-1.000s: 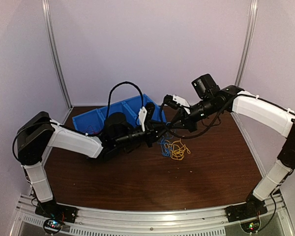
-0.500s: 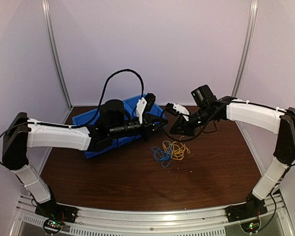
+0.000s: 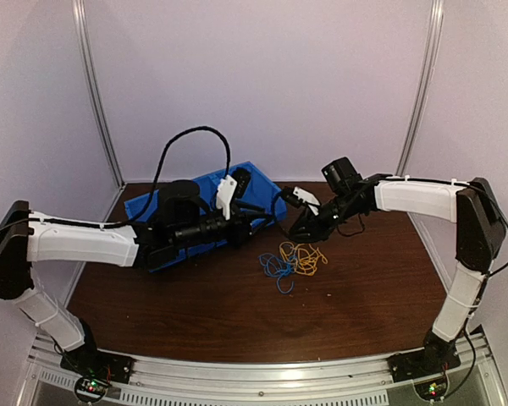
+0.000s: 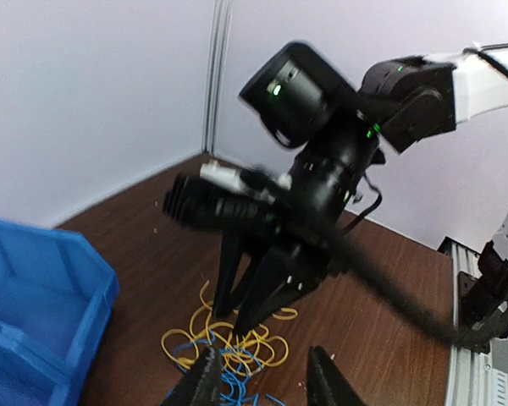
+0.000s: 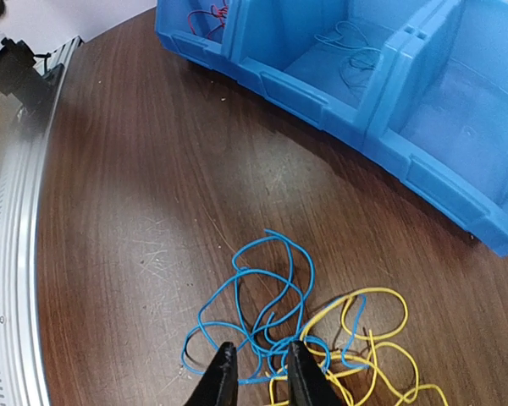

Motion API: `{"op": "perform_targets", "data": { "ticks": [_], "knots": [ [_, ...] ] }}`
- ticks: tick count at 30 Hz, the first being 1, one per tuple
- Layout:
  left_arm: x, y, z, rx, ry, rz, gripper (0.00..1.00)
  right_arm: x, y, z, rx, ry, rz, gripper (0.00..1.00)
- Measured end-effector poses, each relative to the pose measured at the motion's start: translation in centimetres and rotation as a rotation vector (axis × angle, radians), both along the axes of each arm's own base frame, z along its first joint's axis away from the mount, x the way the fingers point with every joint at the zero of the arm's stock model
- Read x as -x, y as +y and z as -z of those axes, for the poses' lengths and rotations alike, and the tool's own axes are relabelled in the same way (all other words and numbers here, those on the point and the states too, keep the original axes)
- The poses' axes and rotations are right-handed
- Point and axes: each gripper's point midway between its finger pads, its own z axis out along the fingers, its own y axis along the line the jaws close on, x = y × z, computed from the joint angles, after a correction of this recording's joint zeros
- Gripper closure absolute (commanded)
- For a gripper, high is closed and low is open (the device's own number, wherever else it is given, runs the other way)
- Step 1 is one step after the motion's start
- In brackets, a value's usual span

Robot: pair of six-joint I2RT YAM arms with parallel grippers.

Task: Untangle the cables

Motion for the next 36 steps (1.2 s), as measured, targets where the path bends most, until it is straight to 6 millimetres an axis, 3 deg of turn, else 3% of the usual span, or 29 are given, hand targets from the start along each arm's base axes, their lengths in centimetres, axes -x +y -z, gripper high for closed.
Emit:
{"op": "perform_targets", "data": {
  "ticks": [5,9,15,18,21,24,28,36],
  "knots": [
    [-0.6,1.0,8.3,-0.140,0.155,-0.072,0.43,-0.9,-3.2,0.1,0.013,-0.013,0.084,0.56],
    [-1.8,1.6,13.1,-0.223,0.290,-0.172,0.45,-0.7,-4.6,2.0,0.059,-0.005,0.107,0.54],
    [-2.2,0.8,17.6,-0.256,0.451,-0.210,0.54,-0.6,-4.7,4.7,0.115,0.019,0.092,0.52],
    [-1.6,0.4,19.3,-0.261,0.517,-0.186,0.53,-0.6,-4.8,5.7,0.133,0.030,0.084,0.52],
    [-0.8,-0.4,19.8,-0.251,0.548,-0.130,0.48,-0.6,-4.9,6.5,0.144,0.043,0.079,0.52],
    [-0.1,-1.6,18.6,-0.202,0.524,-0.041,0.44,-0.5,-4.9,7.4,0.156,0.058,0.077,0.51],
    [0.4,-2.6,17.3,-0.190,0.438,0.036,0.45,-0.4,-5.0,8.7,0.177,0.085,0.077,0.51],
    [0.1,-3.1,17.1,-0.284,0.226,0.100,0.46,-0.1,-5.2,10.7,0.203,0.130,0.075,0.51]
  ]
}}
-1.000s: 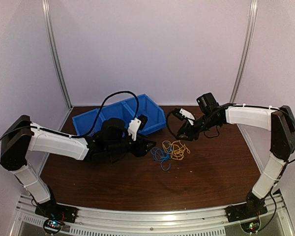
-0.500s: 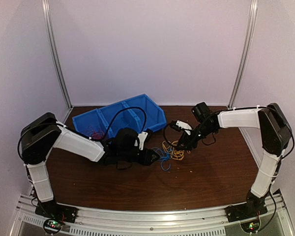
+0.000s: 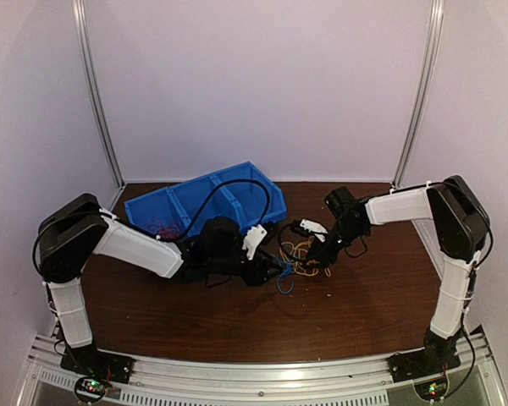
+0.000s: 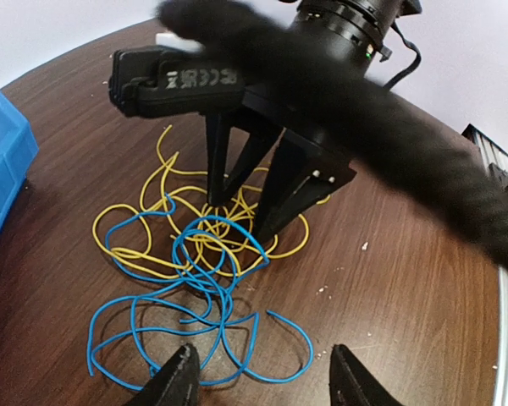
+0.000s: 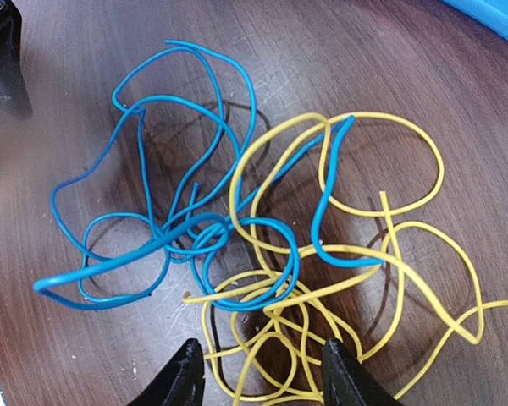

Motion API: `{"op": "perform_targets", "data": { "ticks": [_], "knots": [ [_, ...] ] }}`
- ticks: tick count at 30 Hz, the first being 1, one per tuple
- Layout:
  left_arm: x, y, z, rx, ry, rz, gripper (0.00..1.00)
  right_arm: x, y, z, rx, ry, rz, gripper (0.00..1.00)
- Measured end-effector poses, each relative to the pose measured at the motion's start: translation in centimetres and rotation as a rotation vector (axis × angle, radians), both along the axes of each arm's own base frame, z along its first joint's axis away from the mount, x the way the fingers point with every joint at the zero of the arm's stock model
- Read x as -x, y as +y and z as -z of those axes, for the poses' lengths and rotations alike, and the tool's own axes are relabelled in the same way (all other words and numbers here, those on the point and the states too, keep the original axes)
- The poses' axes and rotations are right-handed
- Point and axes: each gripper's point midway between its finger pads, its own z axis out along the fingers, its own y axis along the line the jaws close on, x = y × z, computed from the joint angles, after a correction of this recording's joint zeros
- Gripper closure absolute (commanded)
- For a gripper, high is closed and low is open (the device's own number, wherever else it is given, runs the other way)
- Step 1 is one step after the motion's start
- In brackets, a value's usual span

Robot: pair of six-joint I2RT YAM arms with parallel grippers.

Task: Untangle the cables

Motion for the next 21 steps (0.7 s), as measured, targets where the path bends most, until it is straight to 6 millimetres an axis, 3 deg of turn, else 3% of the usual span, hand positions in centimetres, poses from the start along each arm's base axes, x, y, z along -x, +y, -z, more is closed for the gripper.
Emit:
{"op": "perform_targets", "data": {
  "ticks": [5,15,21],
  "knots": [
    [0.1,0.1,1.2,-0.034,-0.073,0.041,0.51,-0.1,0.1,1.1,0.010,0.027,-0.002,0.51],
    [0.1,-0.4,4.0,-0.051,-0.127,0.088,0.67,-0.3,0.2,1.1,0.007,0.028,0.002,0.51],
    [0.1,-0.6,4.5,-0.043,-0.136,0.099,0.93,-0.3,0.2,1.1,0.007,0.029,0.003,0.51]
  ]
}}
